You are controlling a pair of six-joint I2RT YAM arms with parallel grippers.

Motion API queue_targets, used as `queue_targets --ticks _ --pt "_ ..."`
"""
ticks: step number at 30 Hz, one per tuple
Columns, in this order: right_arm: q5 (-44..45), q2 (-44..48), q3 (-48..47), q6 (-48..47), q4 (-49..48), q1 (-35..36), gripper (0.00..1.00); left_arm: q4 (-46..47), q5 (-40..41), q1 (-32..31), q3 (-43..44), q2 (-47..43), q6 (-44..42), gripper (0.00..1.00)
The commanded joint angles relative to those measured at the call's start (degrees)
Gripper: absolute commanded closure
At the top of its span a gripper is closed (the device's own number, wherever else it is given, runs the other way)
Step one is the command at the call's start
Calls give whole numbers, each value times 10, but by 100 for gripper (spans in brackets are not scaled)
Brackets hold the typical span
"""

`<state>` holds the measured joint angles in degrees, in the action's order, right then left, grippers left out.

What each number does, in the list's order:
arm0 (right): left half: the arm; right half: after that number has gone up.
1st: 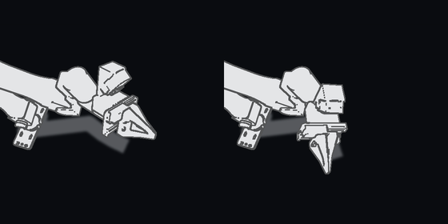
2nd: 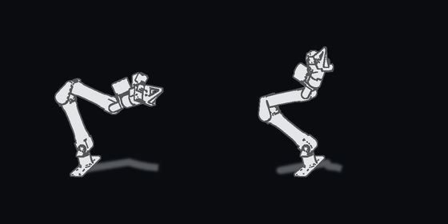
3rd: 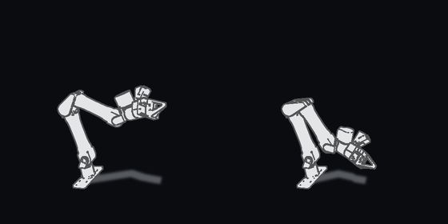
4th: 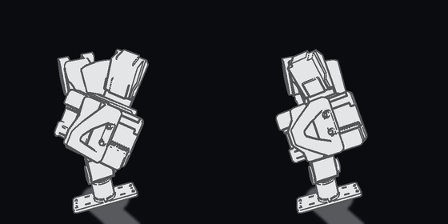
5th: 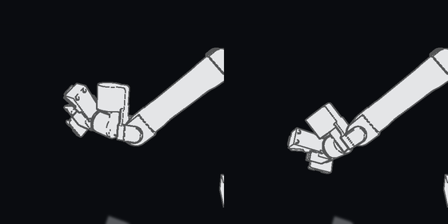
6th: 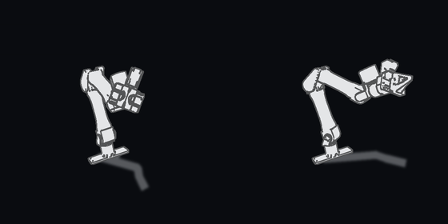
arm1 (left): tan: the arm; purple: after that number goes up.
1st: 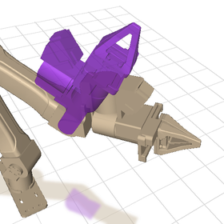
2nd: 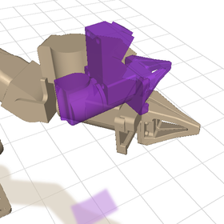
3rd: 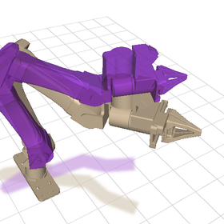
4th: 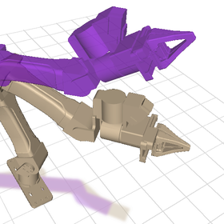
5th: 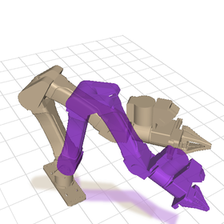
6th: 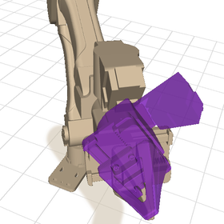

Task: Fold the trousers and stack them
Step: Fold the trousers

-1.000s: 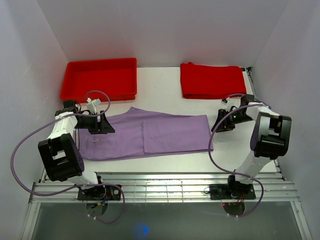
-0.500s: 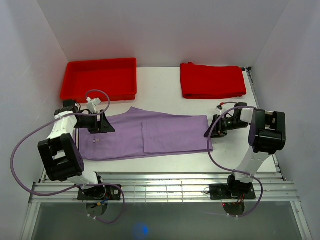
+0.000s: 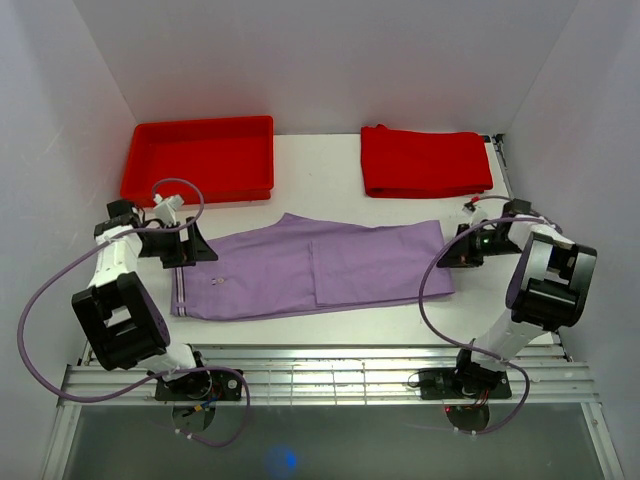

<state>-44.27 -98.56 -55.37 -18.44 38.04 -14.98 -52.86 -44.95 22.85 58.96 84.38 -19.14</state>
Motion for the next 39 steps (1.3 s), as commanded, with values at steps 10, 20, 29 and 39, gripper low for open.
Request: queue_targets --ticks 10,20,29,39 --pt "-24 68 -165 -172 252 -153 92 -2 17 55 -23 -4 -46 17" --pt "-137 125 -117 51 47 -9 92 26 -53 45 -51 83 -30 25" --pt "-70 149 -74 280 -183 195 92 49 -79 41 -67 129 -23 35" --pt "-1 39 -171 359 -271 370 92 60 -105 4 -67 169 4 36"
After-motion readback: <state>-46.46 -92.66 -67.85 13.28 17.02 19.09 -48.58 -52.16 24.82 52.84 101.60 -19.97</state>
